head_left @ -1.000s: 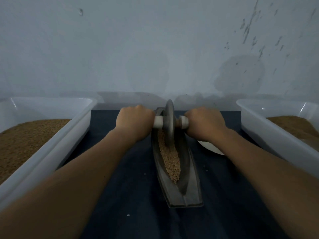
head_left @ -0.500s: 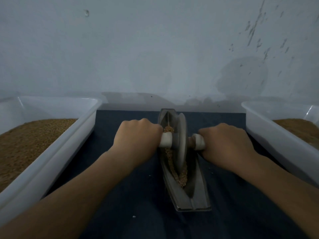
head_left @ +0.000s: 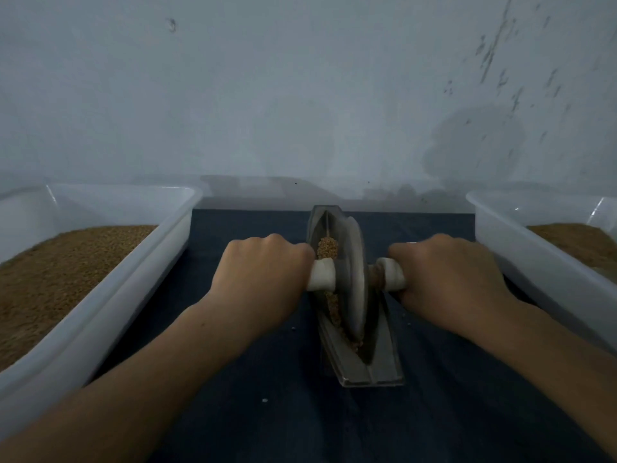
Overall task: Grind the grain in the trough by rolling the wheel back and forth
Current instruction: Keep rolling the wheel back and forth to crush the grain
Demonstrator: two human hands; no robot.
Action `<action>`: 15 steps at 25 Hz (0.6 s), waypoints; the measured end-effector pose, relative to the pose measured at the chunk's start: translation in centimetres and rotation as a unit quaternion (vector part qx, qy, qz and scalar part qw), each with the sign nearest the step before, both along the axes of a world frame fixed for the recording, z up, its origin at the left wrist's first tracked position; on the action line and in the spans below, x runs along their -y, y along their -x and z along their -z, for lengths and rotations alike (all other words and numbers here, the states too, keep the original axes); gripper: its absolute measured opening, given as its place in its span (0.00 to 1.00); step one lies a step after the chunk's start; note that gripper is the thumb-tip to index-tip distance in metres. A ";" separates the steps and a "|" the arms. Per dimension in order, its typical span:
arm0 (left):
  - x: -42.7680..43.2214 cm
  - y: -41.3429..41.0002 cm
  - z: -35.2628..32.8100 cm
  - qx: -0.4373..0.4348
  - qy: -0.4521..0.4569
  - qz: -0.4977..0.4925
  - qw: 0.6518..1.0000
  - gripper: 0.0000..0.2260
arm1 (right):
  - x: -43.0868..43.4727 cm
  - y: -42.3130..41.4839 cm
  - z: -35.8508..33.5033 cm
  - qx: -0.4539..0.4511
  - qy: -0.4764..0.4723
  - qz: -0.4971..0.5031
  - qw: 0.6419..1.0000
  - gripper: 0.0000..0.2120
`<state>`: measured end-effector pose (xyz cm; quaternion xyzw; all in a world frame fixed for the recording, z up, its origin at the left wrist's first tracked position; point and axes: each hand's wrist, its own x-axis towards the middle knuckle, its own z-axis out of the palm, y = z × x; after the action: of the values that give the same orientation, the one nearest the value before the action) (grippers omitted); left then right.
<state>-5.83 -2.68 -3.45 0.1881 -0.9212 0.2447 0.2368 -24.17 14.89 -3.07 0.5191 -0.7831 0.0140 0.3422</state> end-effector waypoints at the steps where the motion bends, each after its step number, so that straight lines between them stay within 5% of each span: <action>1: -0.1 0.1 -0.4 -0.002 0.008 -0.005 1.000 0.23 | -0.3 0.0 0.1 0.003 -0.001 0.005 1.000 0.28; 8: 4.4 5.6 -0.5 0.014 -0.063 -0.077 0.995 0.04 | 7.3 3.6 -0.6 0.095 -0.019 0.052 0.994 0.19; 11: 3.6 5.5 -1.5 0.035 -0.055 -0.072 0.995 0.04 | 6.5 3.5 -0.5 0.126 -0.021 0.053 0.990 0.15; 15: 0.9 1.5 -0.2 0.020 -0.019 -0.019 0.999 0.10 | 1.4 1.4 1.2 0.019 -0.003 0.002 1.000 0.25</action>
<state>-7.33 -3.54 -3.26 0.2054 -0.9264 0.2355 0.2102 -25.55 13.53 -4.29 0.5182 -0.7904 0.0209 0.3261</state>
